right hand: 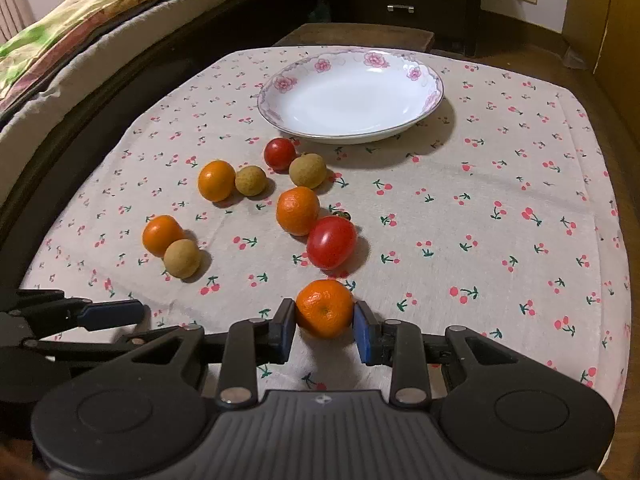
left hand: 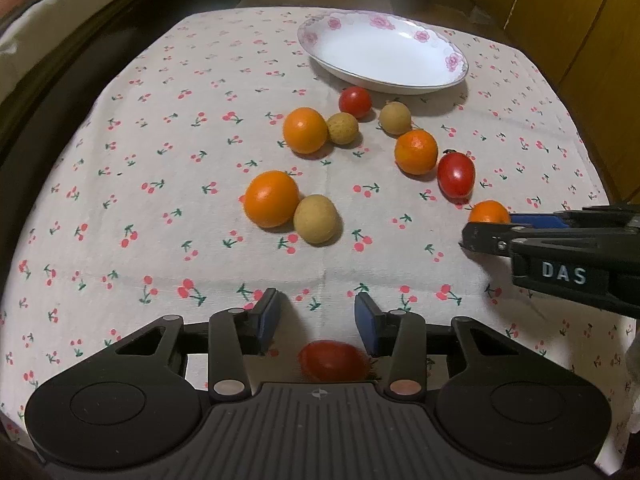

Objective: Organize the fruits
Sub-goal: 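Close the right gripper on a tangerine while the left gripper grasps a red cherry tomato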

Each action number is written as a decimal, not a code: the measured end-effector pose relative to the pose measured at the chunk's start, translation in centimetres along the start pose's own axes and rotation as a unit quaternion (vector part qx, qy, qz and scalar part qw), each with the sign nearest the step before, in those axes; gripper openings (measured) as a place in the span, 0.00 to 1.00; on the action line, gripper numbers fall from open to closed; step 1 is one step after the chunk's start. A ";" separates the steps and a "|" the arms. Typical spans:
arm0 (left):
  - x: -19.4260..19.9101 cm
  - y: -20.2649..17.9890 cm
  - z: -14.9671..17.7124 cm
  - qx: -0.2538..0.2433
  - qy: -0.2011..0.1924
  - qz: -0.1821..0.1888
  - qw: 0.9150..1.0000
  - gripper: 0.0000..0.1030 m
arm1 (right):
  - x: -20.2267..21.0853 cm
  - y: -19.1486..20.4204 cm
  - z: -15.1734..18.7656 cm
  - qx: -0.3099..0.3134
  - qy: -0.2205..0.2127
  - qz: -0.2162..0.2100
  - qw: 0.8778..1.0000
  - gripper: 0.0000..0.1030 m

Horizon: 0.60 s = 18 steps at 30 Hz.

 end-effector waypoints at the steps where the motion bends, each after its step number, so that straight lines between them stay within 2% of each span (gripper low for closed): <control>1: 0.0 0.3 0.0 0.003 -0.002 -0.002 1.000 0.50 | 0.0 0.0 0.1 -0.001 0.000 0.000 1.000 0.31; 3: 0.2 0.9 0.0 0.014 -0.004 0.000 1.000 0.52 | -0.1 -0.3 0.2 -0.007 0.002 -0.001 1.000 0.31; 6: 1.0 1.6 0.2 0.034 -0.006 0.011 0.999 0.61 | 0.0 -0.6 0.3 -0.016 0.003 -0.006 1.000 0.31; 8: 1.8 1.4 0.3 0.032 -0.017 0.008 0.999 0.71 | 0.4 -0.6 0.4 -0.014 -0.002 -0.010 1.000 0.31; 10: 2.3 1.1 0.7 0.031 -0.021 0.005 0.999 0.75 | 0.8 -0.6 0.5 -0.013 -0.005 -0.013 1.000 0.31; 14: 2.3 0.3 2.1 0.027 -0.005 0.006 1.000 0.74 | 1.6 -0.5 0.8 -0.010 -0.013 -0.016 1.000 0.31; 18: 1.8 -0.2 2.5 0.011 -0.001 -0.010 1.000 0.70 | 2.2 -0.3 1.0 -0.007 -0.019 -0.021 1.000 0.31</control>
Point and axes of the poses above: each gripper's, at about its wrist camera, not at the fingertips, and x roughly against the way its jaws point, y to its left, z to its underside, the point moved 4 cm from there along -x, roughly the way its jaws point, and after that the axes turned 3 degrees about -x, right-handed, at the moved point
